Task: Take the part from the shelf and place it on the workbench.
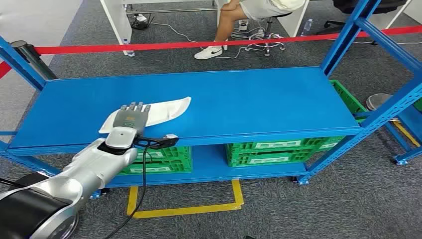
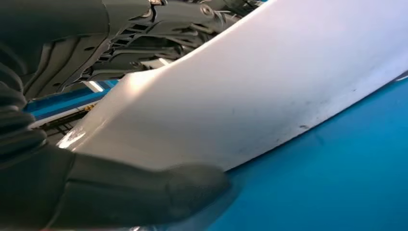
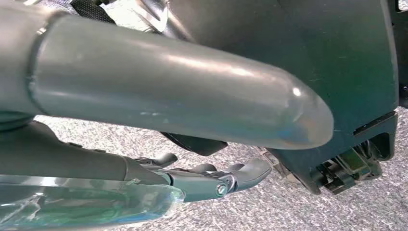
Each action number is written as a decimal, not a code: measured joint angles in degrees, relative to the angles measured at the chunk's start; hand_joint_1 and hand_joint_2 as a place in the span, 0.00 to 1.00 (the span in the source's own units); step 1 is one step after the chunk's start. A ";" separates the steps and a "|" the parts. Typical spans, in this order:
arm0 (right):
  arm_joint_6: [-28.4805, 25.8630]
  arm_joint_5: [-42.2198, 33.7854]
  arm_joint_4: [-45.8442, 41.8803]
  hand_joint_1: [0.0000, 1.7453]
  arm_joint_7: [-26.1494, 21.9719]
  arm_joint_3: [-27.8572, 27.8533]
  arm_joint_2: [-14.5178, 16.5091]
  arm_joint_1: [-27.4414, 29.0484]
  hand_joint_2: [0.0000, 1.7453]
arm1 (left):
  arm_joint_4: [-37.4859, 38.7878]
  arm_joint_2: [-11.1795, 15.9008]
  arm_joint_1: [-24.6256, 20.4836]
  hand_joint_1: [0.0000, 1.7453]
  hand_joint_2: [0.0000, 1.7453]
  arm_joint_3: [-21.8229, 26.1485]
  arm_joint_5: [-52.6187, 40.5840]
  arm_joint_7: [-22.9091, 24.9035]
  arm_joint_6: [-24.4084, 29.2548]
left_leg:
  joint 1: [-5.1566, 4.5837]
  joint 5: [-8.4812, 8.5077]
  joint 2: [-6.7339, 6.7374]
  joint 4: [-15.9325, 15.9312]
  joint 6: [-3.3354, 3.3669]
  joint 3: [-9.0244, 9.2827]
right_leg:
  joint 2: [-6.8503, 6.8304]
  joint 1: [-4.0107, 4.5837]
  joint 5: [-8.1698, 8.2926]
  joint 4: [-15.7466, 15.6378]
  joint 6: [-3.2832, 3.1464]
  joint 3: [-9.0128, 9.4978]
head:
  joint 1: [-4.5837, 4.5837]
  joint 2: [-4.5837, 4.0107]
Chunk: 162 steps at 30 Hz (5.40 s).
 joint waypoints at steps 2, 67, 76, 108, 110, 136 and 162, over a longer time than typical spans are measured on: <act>-0.01 0.00 0.00 0.00 -0.03 0.00 0.00 0.00 0.00 | 0.02 0.01 0.00 1.00 1.00 0.00 -0.05 0.02 -0.05 | 0.00 0.00 0.00 0.00 0.00 0.00 | 0.00 0.00 0.00 0.00 0.00 0.00 | 0.00 0.00; -16.03 -0.01 0.64 0.00 -6.46 -4.80 1.97 5.35 0.00 | -60.75 7.49 52.93 0.82 1.00 15.27 42.69 -45.97 20.15 | 0.48 1.94 0.52 -0.63 0.58 -0.97 | -0.08 -1.42 -2.61 2.44 2.65 2.69 | 0.43 0.01; -13.25 -0.01 0.80 0.00 -6.54 -6.34 2.42 5.52 0.00 | -64.20 7.33 56.18 0.82 1.00 18.40 48.75 -48.56 21.07 | 0.71 -6.69 0.20 12.04 -2.06 -6.30 | 0.02 -1.40 -1.29 -0.61 -0.73 1.77 | -0.06 0.00; -11.89 0.00 1.45 0.00 -7.45 -6.93 2.25 6.37 0.00 | -65.59 2.81 60.14 0.82 1.00 27.44 56.29 -49.64 19.60 | 1.51 -3.73 -0.90 14.50 -3.06 -9.98 | -1.99 -0.82 -2.94 -4.54 -1.15 7.24 | -0.43 0.00; -11.90 0.00 1.46 0.00 -7.45 -6.93 2.25 6.31 0.00 | -65.59 2.70 60.16 0.82 1.00 27.58 56.30 -49.64 19.60 | 2.09 -0.97 -0.54 14.37 -3.64 -7.96 | -3.31 -0.93 -2.39 -3.49 -0.86 5.75 | -0.42 0.00; -11.83 -0.01 1.62 0.00 -7.57 -6.99 1.87 6.51 0.00 | -67.13 0.06 61.50 0.82 1.00 30.57 57.81 -51.52 22.13 | 0.42 2.33 -2.25 6.01 -1.99 -11.92 | 0.34 0.08 -5.12 -4.54 -2.36 9.70 | -0.66 0.00; -11.86 0.00 1.73 0.00 -7.62 -6.99 1.84 6.50 0.00 | -67.72 -1.22 62.33 0.82 1.00 33.26 54.53 -50.41 21.99 | 0.38 6.73 -6.03 -0.51 -0.68 -5.73 | 3.47 -0.22 -5.19 -3.02 -0.42 8.53 | -0.58 0.00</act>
